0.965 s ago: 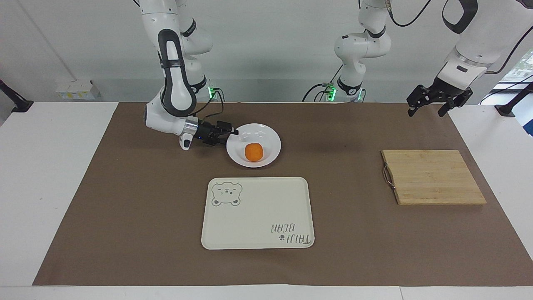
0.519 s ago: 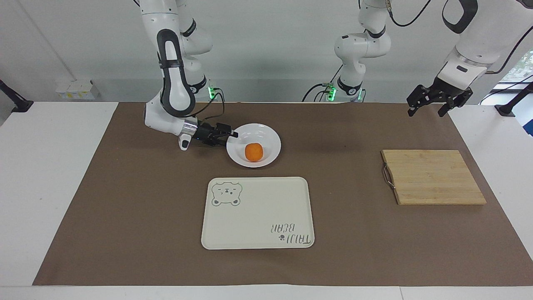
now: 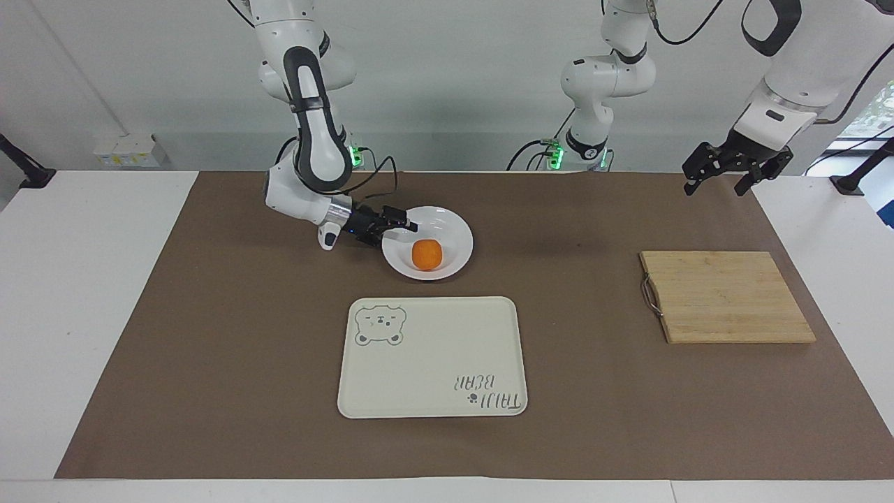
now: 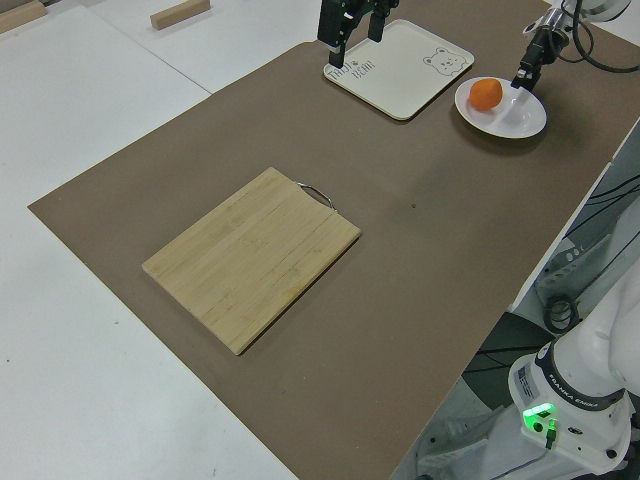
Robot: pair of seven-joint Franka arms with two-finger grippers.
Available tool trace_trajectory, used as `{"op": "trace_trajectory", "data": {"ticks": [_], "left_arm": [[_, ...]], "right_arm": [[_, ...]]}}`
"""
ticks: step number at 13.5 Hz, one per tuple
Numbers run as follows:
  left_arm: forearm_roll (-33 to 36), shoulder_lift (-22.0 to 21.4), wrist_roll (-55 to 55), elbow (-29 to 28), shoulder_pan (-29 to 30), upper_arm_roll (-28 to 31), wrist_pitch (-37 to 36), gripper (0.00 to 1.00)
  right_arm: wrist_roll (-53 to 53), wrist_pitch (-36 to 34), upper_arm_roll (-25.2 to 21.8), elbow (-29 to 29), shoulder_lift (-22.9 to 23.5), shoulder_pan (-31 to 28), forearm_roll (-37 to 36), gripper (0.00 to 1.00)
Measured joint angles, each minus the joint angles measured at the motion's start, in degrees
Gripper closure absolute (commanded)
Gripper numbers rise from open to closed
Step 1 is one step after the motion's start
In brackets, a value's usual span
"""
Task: Place orange and plate with both arms
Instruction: 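Close the right gripper on the plate rim nearest it, then lift the plate with the right gripper and carry it onto the tray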
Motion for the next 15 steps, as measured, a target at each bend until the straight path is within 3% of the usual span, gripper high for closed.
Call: {"op": "trace_trajectory", "data": {"ticks": [1,2,4,15], "left_arm": [[0.00,0.00,0.00,0.00,0.00,0.00,0.00,0.00],[0.00,0.00,0.00,0.00,0.00,0.00,0.00,0.00],[0.00,0.00,0.00,0.00,0.00,0.00,0.01,0.00],[0.00,0.00,0.00,0.00,0.00,0.00,0.02,0.00]], "right_arm": [[-0.04,0.05,-0.05,0.00,0.00,-0.01,0.00,0.75],[-0.05,0.07,-0.11,-0.01,0.00,-0.03,0.00,0.90],[-0.05,0.09,-0.16,-0.02,0.00,-0.03,0.00,1.00],[-7.29,0.73,-0.17,-0.04,0.62,-0.21,0.26,1.00]]}}
